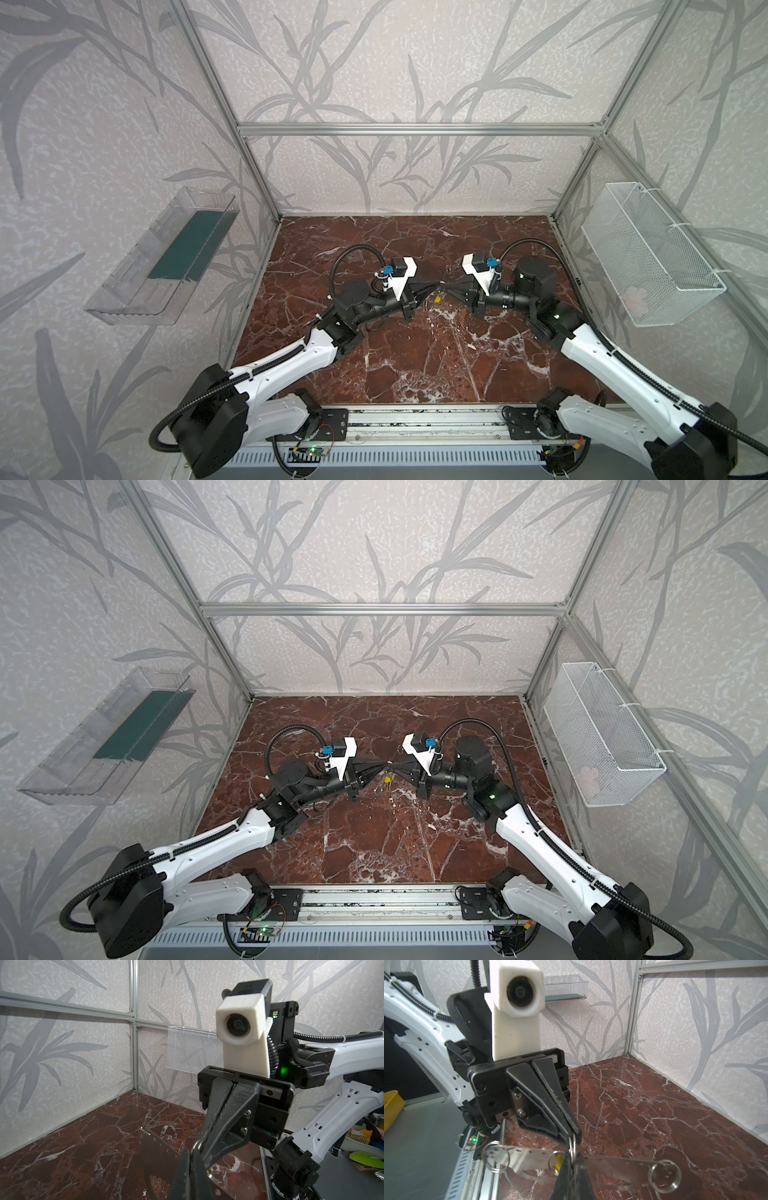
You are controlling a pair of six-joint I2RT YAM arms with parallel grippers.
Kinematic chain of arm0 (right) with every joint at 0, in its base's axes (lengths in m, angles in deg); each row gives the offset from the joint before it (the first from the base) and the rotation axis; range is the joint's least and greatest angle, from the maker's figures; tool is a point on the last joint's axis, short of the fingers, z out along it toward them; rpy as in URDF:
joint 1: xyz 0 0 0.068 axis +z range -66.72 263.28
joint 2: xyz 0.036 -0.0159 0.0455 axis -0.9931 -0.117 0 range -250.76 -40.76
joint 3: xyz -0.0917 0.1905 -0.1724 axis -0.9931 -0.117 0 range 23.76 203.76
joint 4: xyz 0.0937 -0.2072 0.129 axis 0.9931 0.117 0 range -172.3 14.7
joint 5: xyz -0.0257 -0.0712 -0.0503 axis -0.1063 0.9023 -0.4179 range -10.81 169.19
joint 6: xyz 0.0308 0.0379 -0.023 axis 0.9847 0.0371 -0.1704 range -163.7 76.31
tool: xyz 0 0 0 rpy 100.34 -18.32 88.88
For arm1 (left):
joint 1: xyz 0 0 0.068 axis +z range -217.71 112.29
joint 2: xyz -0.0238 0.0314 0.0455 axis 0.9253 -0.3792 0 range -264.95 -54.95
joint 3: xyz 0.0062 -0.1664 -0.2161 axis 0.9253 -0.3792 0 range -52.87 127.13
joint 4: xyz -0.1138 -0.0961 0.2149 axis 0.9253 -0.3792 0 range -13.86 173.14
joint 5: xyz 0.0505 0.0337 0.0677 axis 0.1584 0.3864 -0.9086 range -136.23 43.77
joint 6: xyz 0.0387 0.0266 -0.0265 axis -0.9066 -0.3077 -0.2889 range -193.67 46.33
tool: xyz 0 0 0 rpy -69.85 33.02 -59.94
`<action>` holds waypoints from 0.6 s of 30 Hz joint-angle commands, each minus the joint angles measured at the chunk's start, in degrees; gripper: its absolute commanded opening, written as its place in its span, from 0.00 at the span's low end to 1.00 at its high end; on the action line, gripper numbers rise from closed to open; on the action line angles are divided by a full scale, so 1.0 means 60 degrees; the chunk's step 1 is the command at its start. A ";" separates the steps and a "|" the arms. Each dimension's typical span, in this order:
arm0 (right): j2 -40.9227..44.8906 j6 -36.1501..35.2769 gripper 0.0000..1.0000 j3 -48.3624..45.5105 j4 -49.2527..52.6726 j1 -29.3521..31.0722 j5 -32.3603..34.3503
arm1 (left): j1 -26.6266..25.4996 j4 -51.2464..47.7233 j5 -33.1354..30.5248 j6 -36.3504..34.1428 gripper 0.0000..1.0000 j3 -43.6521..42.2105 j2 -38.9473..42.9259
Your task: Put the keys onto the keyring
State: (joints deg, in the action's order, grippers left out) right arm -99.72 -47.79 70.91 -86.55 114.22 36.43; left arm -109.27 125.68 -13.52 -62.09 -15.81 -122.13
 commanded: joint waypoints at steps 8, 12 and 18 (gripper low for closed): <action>-0.0075 -0.1727 0.00 0.1144 0.2290 0.0129 0.1043 | -0.0090 -0.2966 -0.1767 -0.1284 0.10 0.0529 0.1337; -0.0521 -0.2828 0.00 0.2101 0.4118 0.0402 0.2127 | -0.0105 -0.4874 -0.2810 -0.2294 0.20 0.0975 0.2113; -0.1660 -0.4069 0.00 0.3771 0.6334 0.0574 0.2427 | -0.0311 -0.6967 -0.3553 -0.3585 0.22 0.2089 0.1989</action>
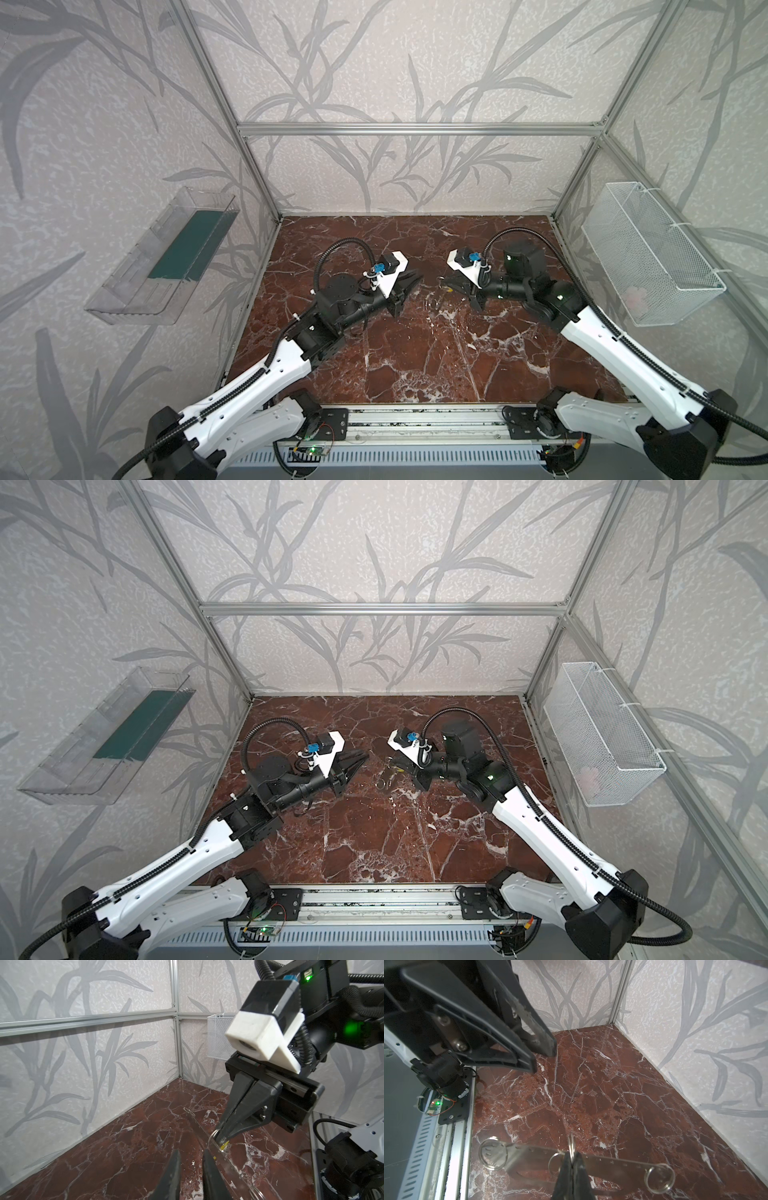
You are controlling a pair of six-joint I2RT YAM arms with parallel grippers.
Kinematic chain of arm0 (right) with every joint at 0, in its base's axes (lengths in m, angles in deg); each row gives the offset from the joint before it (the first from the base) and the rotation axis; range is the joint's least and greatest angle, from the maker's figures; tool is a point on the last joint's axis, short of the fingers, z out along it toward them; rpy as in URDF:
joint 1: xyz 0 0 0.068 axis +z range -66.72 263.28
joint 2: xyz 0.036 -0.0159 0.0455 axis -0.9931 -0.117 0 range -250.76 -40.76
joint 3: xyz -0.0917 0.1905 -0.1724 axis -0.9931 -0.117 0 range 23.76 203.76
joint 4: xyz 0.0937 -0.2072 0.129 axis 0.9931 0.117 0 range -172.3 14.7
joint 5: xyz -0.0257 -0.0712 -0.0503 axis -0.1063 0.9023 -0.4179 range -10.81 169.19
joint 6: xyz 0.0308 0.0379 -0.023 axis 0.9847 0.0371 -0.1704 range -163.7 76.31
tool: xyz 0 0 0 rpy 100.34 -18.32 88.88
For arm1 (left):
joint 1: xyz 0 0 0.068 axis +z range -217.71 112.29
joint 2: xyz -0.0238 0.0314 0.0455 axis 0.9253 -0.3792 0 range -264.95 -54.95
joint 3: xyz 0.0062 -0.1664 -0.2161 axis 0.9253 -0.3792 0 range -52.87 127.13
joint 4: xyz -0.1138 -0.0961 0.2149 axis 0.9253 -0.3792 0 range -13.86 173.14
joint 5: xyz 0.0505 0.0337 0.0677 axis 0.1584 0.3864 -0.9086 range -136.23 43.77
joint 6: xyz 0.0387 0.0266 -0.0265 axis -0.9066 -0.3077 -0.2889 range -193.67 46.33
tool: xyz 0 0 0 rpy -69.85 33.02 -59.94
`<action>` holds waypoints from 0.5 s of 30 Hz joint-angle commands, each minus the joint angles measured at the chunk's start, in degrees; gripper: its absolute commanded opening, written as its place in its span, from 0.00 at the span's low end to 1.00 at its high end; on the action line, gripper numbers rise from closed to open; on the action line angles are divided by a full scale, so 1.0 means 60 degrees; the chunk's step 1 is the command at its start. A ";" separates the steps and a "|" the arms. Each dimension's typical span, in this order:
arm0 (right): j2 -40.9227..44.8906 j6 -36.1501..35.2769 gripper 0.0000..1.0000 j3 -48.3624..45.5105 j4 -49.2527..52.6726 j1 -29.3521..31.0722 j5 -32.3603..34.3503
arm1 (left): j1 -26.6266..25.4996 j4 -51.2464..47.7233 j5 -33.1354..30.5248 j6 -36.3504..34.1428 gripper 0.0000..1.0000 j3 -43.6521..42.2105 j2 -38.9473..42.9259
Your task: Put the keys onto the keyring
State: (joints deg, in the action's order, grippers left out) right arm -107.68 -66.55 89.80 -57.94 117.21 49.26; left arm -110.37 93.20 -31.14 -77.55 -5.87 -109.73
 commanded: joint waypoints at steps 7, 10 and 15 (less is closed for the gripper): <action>-0.0742 -0.1549 0.00 0.1550 0.2385 0.0118 -0.0394 | -0.0941 -0.1857 -0.1210 -0.2517 0.21 0.0842 -0.0643; -0.0673 -0.1640 0.00 0.1576 0.2415 0.0116 -0.0789 | -0.1147 -0.1773 -0.1216 -0.2814 0.21 0.0868 -0.0825; -0.0680 -0.1668 0.00 0.1611 0.2457 0.0142 -0.1314 | -0.1269 -0.1433 -0.1308 -0.3000 0.20 0.0852 -0.0947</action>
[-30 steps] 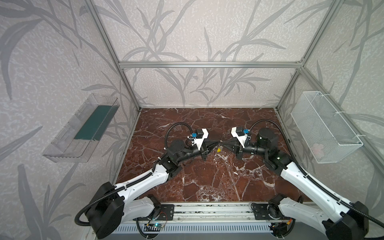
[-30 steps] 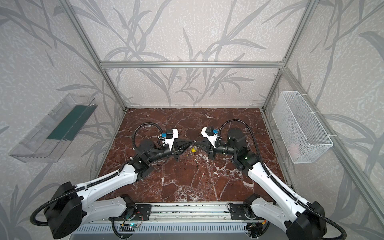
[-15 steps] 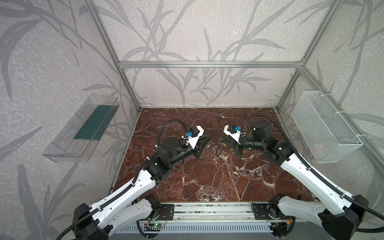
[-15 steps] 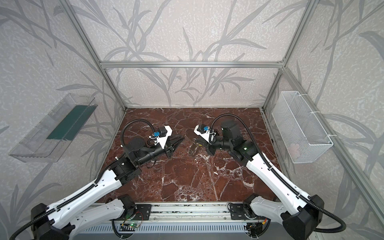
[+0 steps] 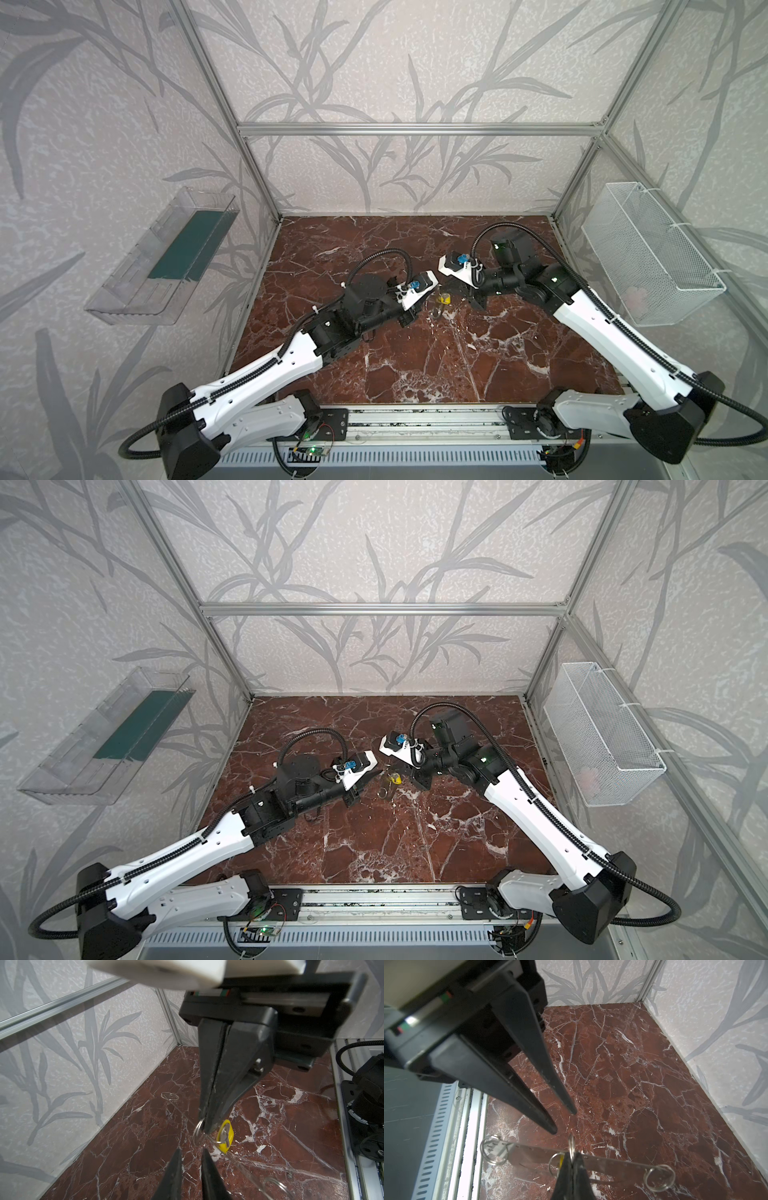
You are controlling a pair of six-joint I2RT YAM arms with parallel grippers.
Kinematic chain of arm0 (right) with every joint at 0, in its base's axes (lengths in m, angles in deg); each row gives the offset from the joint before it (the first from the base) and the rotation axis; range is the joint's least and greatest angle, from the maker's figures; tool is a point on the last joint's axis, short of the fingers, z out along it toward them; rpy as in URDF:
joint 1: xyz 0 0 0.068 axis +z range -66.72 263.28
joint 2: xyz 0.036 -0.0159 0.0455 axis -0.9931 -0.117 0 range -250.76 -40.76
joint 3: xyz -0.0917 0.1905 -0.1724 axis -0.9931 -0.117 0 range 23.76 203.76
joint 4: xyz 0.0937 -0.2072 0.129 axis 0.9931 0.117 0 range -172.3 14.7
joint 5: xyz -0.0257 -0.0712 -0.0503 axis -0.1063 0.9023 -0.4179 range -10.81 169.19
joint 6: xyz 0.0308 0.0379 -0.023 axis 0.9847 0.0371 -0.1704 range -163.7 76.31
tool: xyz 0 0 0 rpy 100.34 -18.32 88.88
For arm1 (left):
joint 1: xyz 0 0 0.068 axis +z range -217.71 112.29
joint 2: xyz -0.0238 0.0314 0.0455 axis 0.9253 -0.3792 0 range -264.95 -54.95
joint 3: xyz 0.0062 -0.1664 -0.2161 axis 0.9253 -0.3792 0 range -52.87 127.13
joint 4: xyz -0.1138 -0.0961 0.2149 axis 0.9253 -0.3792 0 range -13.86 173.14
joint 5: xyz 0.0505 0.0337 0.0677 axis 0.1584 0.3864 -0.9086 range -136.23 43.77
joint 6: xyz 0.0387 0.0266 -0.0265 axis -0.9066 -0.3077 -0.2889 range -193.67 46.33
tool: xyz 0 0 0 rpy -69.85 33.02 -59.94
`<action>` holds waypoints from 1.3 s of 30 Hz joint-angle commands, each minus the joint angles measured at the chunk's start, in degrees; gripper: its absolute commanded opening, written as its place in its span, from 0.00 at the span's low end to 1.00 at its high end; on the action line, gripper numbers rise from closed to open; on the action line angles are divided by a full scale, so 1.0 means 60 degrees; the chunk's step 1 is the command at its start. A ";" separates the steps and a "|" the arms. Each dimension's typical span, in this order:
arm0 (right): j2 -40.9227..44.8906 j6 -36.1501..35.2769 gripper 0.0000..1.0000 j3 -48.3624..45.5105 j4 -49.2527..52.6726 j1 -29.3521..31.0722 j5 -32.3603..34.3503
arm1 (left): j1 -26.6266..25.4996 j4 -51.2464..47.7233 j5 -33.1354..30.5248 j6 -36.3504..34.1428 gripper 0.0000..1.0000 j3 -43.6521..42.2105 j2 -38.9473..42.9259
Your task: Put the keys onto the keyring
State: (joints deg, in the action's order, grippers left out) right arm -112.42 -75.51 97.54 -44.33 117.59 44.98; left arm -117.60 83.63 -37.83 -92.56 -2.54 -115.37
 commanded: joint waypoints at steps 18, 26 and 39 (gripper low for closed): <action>0.0008 -0.0147 0.00 0.0223 -0.0044 0.0209 -0.0999 | -0.0079 0.0028 0.0639 -0.0476 0.17 0.0539 -0.0245; 0.0136 -0.0149 0.00 0.0126 -0.0133 0.0230 -0.1149 | -0.0079 -0.0243 0.0772 -0.0468 0.10 0.0680 -0.0359; 0.0916 0.1138 0.10 -0.1194 -0.2084 0.0230 0.0190 | -0.0079 0.1700 0.0598 0.0320 0.00 -0.0095 -0.0257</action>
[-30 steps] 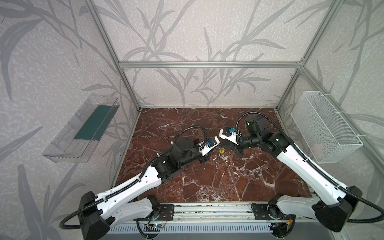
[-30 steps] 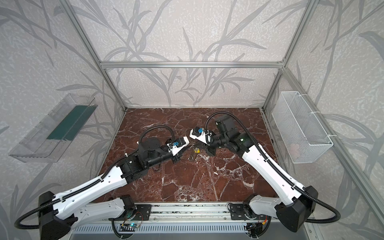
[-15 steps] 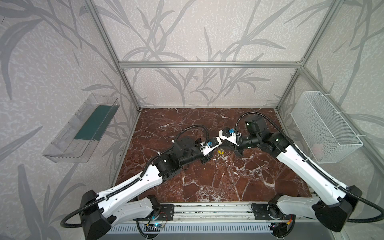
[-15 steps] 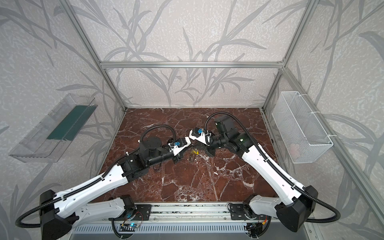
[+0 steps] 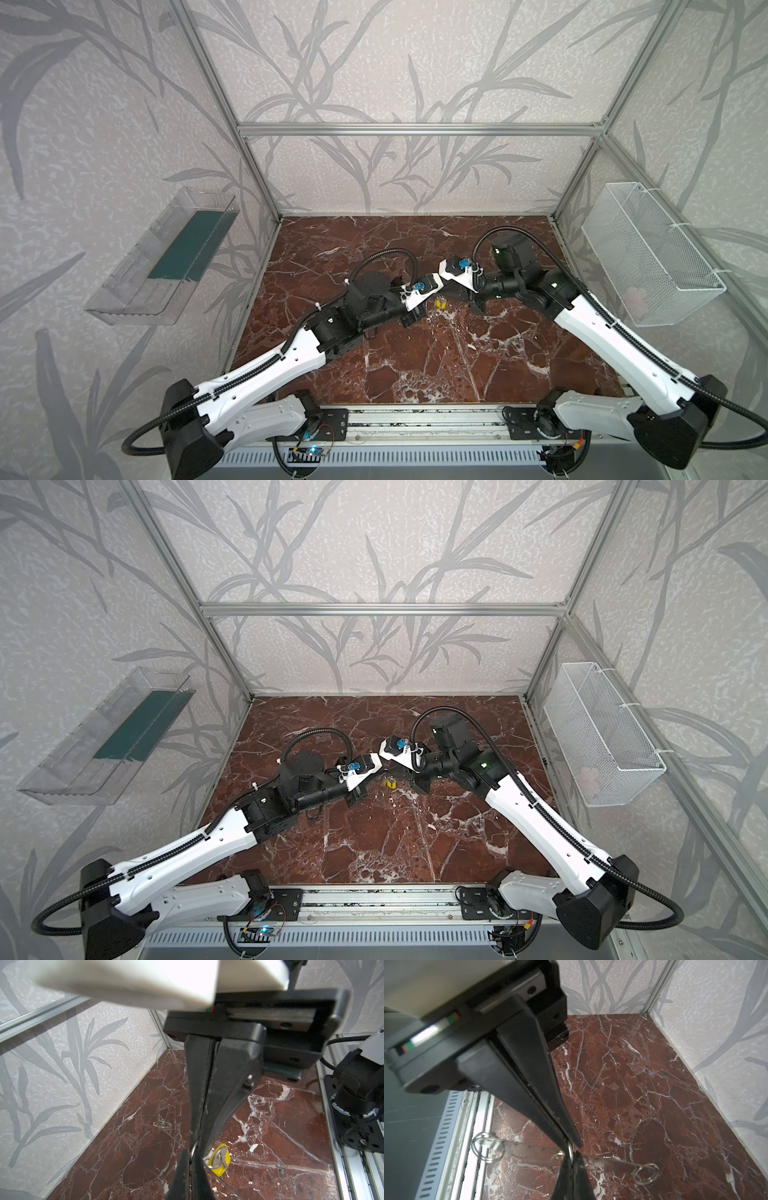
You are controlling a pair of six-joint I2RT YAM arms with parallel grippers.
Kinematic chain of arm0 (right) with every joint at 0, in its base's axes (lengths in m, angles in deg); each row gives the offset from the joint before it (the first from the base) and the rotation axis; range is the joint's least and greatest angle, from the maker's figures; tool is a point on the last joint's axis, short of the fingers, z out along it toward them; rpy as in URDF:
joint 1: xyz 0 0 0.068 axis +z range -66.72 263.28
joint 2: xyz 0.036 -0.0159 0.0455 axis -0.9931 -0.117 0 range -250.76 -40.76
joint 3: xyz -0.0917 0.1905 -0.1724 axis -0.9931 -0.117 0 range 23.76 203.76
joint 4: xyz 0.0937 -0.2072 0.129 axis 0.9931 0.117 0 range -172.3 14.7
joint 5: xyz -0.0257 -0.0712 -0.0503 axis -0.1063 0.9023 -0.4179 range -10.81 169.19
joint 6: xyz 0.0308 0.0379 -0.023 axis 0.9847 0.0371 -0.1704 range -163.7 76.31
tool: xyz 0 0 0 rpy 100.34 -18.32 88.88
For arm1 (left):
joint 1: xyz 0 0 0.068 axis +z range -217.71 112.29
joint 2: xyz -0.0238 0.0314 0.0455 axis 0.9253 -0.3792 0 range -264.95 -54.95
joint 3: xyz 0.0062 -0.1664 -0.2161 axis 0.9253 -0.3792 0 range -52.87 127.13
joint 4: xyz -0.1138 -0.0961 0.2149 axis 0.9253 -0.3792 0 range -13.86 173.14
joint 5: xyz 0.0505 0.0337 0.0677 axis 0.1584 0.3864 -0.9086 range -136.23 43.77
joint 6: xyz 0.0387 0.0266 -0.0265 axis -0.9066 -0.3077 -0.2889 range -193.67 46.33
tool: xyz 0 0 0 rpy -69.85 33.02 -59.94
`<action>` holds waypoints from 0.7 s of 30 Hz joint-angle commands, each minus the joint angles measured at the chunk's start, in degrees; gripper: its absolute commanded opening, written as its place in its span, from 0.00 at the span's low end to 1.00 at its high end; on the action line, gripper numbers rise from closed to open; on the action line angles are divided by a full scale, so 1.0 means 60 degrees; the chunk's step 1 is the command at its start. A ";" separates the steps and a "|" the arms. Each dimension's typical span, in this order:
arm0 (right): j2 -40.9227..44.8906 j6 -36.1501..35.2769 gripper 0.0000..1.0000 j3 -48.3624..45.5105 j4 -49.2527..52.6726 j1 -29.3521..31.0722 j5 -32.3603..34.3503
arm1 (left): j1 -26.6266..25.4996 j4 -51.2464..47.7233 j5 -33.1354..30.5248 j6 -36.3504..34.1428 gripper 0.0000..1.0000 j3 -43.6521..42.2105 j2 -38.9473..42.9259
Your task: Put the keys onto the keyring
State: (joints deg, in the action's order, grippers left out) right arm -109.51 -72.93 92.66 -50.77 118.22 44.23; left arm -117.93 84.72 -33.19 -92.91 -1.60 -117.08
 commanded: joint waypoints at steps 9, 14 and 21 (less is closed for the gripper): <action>0.1828 0.3251 0.22 -0.2613 -0.4416 0.0119 0.2328 | -0.0010 0.6440 -0.1247 0.2217 0.00 -0.2179 -0.0084; 0.2003 0.4202 0.22 -0.3239 -0.5558 0.0118 0.2428 | -0.0018 0.7867 -0.1720 0.2723 0.00 -0.2721 -0.0285; 0.1826 0.4854 0.21 -0.3603 -0.6727 0.0111 0.2315 | -0.0017 0.8489 -0.1875 0.3029 0.00 -0.2991 -0.0467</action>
State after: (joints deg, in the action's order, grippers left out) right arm -98.52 -46.77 71.24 -85.11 118.59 58.18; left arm -117.95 129.09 -43.20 -76.80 -18.89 -119.61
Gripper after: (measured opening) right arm 0.207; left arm 0.048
